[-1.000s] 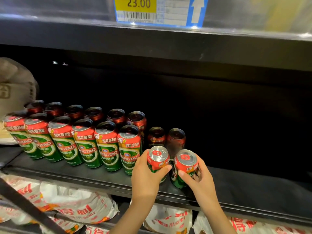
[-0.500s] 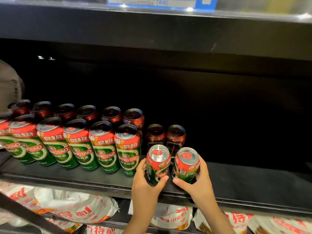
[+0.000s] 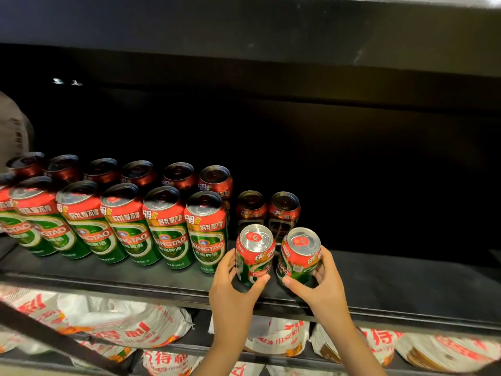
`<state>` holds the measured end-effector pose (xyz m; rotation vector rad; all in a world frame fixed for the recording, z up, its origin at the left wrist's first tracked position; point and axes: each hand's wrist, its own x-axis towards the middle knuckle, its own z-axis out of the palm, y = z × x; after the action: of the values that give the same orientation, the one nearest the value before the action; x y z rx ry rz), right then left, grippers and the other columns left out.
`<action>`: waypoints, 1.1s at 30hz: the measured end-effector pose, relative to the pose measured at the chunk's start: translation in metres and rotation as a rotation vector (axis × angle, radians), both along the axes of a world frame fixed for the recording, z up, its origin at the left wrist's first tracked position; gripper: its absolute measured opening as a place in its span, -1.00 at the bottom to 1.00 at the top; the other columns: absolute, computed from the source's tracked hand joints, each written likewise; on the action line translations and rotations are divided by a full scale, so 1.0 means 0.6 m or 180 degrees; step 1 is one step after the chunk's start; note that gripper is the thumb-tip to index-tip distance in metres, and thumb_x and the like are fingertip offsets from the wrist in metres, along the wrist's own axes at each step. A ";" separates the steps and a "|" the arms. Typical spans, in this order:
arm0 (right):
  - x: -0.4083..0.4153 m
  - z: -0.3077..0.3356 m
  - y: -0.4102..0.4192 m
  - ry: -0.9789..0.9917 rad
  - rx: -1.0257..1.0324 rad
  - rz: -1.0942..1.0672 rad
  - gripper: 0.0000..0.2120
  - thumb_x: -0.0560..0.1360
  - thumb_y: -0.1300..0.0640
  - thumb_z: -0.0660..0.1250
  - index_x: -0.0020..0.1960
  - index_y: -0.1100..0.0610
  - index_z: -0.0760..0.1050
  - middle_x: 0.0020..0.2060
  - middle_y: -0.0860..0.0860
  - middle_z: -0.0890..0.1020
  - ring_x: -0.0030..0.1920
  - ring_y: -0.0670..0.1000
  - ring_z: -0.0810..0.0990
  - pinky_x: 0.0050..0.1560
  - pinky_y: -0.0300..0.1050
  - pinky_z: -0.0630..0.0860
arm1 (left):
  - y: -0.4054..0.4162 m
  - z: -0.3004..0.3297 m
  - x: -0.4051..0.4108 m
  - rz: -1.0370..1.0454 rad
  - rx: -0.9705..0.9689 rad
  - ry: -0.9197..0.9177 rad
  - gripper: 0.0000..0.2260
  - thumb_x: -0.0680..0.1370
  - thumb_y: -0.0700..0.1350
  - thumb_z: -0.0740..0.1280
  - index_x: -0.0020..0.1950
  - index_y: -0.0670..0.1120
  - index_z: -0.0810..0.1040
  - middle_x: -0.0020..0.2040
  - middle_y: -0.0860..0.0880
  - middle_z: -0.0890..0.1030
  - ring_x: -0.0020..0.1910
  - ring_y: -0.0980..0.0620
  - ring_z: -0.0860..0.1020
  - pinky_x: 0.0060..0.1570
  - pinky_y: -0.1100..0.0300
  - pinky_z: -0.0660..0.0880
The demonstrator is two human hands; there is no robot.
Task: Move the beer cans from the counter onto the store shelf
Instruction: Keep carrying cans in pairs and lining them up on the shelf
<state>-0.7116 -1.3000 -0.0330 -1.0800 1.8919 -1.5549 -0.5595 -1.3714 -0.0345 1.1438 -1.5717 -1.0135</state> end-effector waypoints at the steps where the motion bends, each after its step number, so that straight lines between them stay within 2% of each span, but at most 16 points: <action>1: 0.001 0.001 0.001 -0.0026 0.0009 0.0005 -0.21 0.23 0.07 0.59 0.32 -0.20 0.26 0.22 -0.22 0.48 0.22 -0.27 0.46 0.08 -0.47 0.43 | 0.002 0.002 0.001 -0.0001 0.0068 0.0089 -0.40 0.29 -0.09 0.57 0.25 0.11 0.39 0.10 0.30 0.46 0.09 0.34 0.45 0.06 0.50 0.37; 3: 0.002 0.001 0.002 -0.0054 0.0022 0.0008 -0.22 0.25 0.12 0.58 0.32 -0.18 0.25 0.21 -0.25 0.47 0.20 -0.31 0.45 0.04 -0.51 0.42 | 0.004 0.004 0.002 -0.0019 0.0108 0.0165 -0.43 0.30 -0.11 0.57 0.20 0.14 0.39 0.09 0.34 0.44 0.08 0.37 0.44 0.04 0.54 0.36; 6: 0.002 0.002 0.004 -0.0030 0.0045 0.0024 -0.24 0.28 0.15 0.57 0.31 -0.21 0.24 0.20 -0.29 0.46 0.21 -0.34 0.43 0.08 -0.51 0.41 | 0.006 0.002 0.002 0.0036 -0.0007 0.0171 -0.45 0.30 -0.09 0.56 0.19 0.18 0.41 0.13 0.34 0.44 0.11 0.32 0.48 0.12 0.46 0.40; 10: 0.000 0.006 0.006 0.0079 0.0147 0.0152 -0.30 0.33 0.15 0.53 0.27 -0.27 0.24 0.19 -0.34 0.45 0.24 -0.34 0.41 0.20 -0.45 0.37 | 0.006 -0.005 0.005 0.0074 -0.0298 0.0117 -0.44 0.30 0.04 0.50 0.27 0.03 0.47 0.17 0.22 0.44 0.20 0.23 0.47 0.16 0.35 0.46; 13: 0.004 0.011 0.006 0.0128 0.0186 0.0217 -0.36 0.35 0.14 0.52 0.23 -0.29 0.27 0.18 -0.35 0.46 0.20 -0.37 0.41 0.11 -0.53 0.38 | 0.007 -0.002 0.007 0.0018 -0.0240 0.0213 -0.42 0.30 0.03 0.49 0.29 0.08 0.42 0.18 0.17 0.46 0.21 0.28 0.45 0.15 0.42 0.43; 16: 0.010 0.016 0.003 0.0097 0.0196 0.0167 -0.34 0.29 0.09 0.56 0.19 -0.28 0.26 0.15 -0.35 0.40 0.14 -0.44 0.38 -0.04 -0.61 0.36 | 0.008 -0.001 0.009 -0.0019 -0.0123 0.0316 -0.36 0.30 0.00 0.50 0.34 0.03 0.38 0.19 0.17 0.47 0.20 0.38 0.42 0.16 0.47 0.40; 19: 0.008 0.013 -0.001 0.0135 0.0172 0.0037 -0.34 0.25 0.08 0.58 0.16 -0.27 0.29 0.15 -0.27 0.42 0.15 -0.38 0.41 -0.03 -0.62 0.34 | 0.010 -0.004 0.011 -0.0045 -0.0047 0.0340 -0.43 0.34 -0.14 0.53 0.28 0.05 0.39 0.19 0.19 0.48 0.20 0.41 0.41 0.21 0.42 0.39; 22: 0.005 0.011 -0.001 0.0086 0.0190 0.0014 -0.31 0.26 0.10 0.58 0.22 -0.24 0.28 0.16 -0.30 0.44 0.16 -0.32 0.43 -0.04 -0.62 0.35 | 0.012 -0.003 0.010 -0.0016 -0.0176 0.0235 -0.47 0.37 -0.19 0.51 0.19 0.16 0.37 0.18 0.26 0.45 0.19 0.41 0.42 0.26 0.35 0.37; 24: 0.002 0.010 0.001 0.0051 0.0201 0.0072 -0.26 0.28 0.12 0.57 0.29 -0.21 0.25 0.17 -0.32 0.44 0.19 -0.31 0.42 0.00 -0.58 0.36 | 0.013 -0.003 0.008 -0.0006 -0.0269 0.0241 -0.47 0.37 -0.18 0.51 0.19 0.18 0.37 0.18 0.24 0.45 0.21 0.32 0.43 0.27 0.37 0.36; 27: 0.003 0.012 0.003 0.0099 0.0249 0.0160 -0.29 0.32 0.15 0.54 0.23 -0.29 0.22 0.15 -0.39 0.40 0.15 -0.41 0.39 0.00 -0.59 0.34 | 0.011 -0.008 0.003 0.0066 -0.0430 0.0186 -0.45 0.33 -0.13 0.55 0.21 0.07 0.38 0.17 0.18 0.44 0.22 0.22 0.44 0.23 0.39 0.38; 29: 0.007 0.015 0.004 0.0119 0.0286 0.0197 -0.33 0.33 0.15 0.53 0.19 -0.30 0.23 0.12 -0.42 0.39 0.11 -0.48 0.37 -0.06 -0.63 0.34 | 0.009 -0.010 -0.001 0.0150 -0.0521 0.0145 -0.42 0.30 -0.13 0.57 0.21 0.05 0.38 0.16 0.18 0.43 0.20 0.23 0.43 0.19 0.44 0.38; 33: 0.013 0.021 0.000 0.0091 0.0274 0.0170 -0.36 0.30 0.11 0.55 0.17 -0.28 0.25 0.13 -0.35 0.38 0.10 -0.40 0.39 -0.10 -0.61 0.36 | 0.009 -0.011 -0.003 0.0224 -0.0570 0.0055 -0.41 0.29 -0.09 0.57 0.21 0.06 0.37 0.16 0.22 0.41 0.17 0.29 0.42 0.14 0.49 0.38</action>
<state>-0.7038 -1.2997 -0.0206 -1.1114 1.9143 -1.4229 -0.5615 -1.3660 -0.0408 1.0563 -1.5636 -0.8168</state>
